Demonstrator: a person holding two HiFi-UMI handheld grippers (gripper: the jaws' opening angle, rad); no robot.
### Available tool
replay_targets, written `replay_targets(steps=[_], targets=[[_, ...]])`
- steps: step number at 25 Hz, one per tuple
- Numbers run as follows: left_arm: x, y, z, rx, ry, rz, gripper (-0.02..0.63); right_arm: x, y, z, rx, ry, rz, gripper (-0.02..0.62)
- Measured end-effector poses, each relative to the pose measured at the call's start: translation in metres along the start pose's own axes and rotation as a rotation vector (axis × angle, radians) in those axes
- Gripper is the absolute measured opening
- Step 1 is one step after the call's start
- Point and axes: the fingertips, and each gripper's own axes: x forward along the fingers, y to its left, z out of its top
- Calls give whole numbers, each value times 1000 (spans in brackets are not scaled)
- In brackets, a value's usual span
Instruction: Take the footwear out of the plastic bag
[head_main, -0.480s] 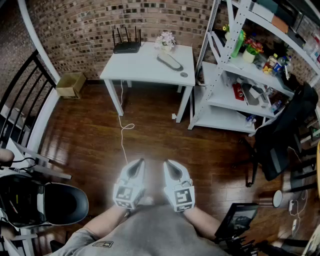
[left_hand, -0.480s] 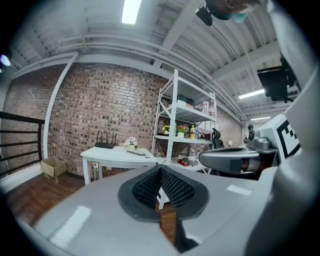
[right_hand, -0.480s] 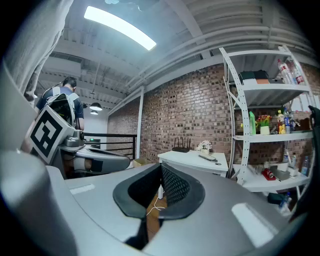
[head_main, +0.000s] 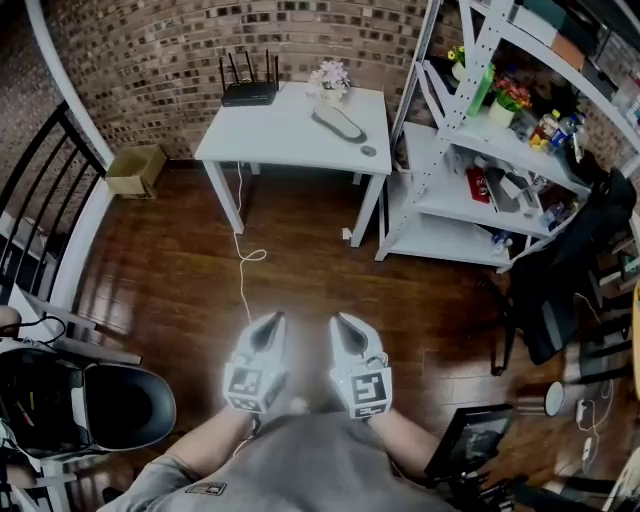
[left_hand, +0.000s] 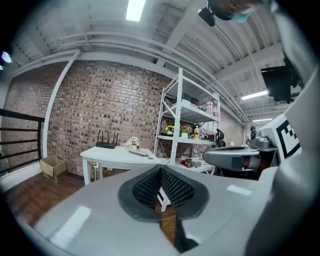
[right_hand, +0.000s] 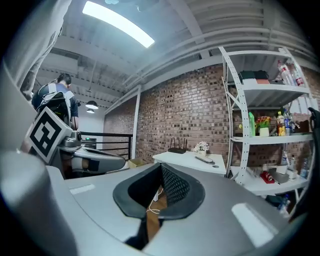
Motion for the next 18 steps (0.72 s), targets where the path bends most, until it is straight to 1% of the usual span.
replay_targets(steps=[8, 14, 18], targets=[[77, 13, 18, 35, -9, 31, 2, 59, -58, 11, 12, -39, 33, 14], [139, 15, 34, 46, -5, 65, 2, 94, -106, 21, 10, -48, 72, 14], [178, 17, 42, 37, -14, 91, 2, 117, -137, 23, 14, -51, 87, 14]])
